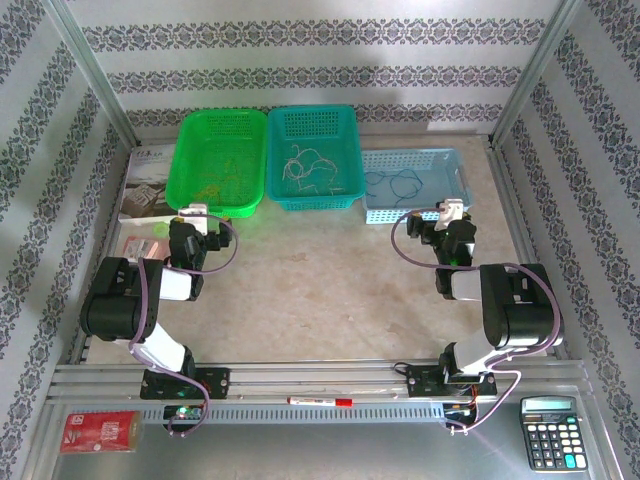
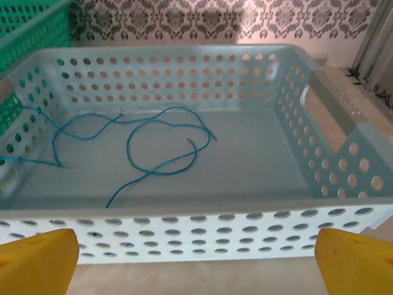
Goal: Untangle the cables
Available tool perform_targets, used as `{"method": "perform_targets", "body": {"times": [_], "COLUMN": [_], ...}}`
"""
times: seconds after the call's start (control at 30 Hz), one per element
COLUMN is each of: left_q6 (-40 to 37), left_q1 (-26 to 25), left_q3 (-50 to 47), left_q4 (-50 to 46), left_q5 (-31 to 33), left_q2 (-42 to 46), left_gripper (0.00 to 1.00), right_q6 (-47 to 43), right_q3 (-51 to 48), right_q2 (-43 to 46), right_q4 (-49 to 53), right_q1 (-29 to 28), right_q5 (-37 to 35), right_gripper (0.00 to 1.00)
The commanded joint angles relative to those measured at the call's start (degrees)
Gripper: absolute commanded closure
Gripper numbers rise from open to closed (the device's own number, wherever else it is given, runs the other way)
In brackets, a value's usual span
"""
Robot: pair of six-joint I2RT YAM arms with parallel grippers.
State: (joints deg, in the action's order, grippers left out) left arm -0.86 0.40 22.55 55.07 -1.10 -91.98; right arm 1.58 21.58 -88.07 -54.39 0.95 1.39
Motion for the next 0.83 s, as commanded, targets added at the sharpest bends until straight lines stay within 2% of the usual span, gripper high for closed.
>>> {"method": "perform_targets", "body": {"times": [0.0, 0.1, 0.6, 0.67, 0.8], "left_q6": [0.75, 0.24, 0.16, 0.16, 0.16], "left_q1": [0.21, 0.0, -0.05, -0.05, -0.04], "left_q3": [0.13, -0.42, -0.4, -0.4, -0.4], "left_q4": [-1.68, -0.64, -0.72, -0.6, -0.68], "left_q5": [-1.03, -1.9, -2.1, -2.07, -2.17], "left_q2": [0.64, 0.7, 0.74, 0.75, 0.75], "left_gripper": [0.0, 0.0, 0.0, 0.0, 0.0], "right_q6": [0.31, -0.6, -0.32, 0.56, 0.59], "right_q3": [0.13, -0.76, -0.37, 0.34, -0.01], "right_q2": [0.33, 0.55, 0.31, 0.23, 0.46], "right_q4": [0.43, -1.06, -0.65, 0.67, 0.3], "right_q1": [-1.73, -3.56, -3.19, -1.74, -1.47], "right_q5": [-2.93, -7.1, -6.34, -3.23, -2.59], "right_gripper": [0.02, 0.02, 0.02, 0.02, 0.02]}}
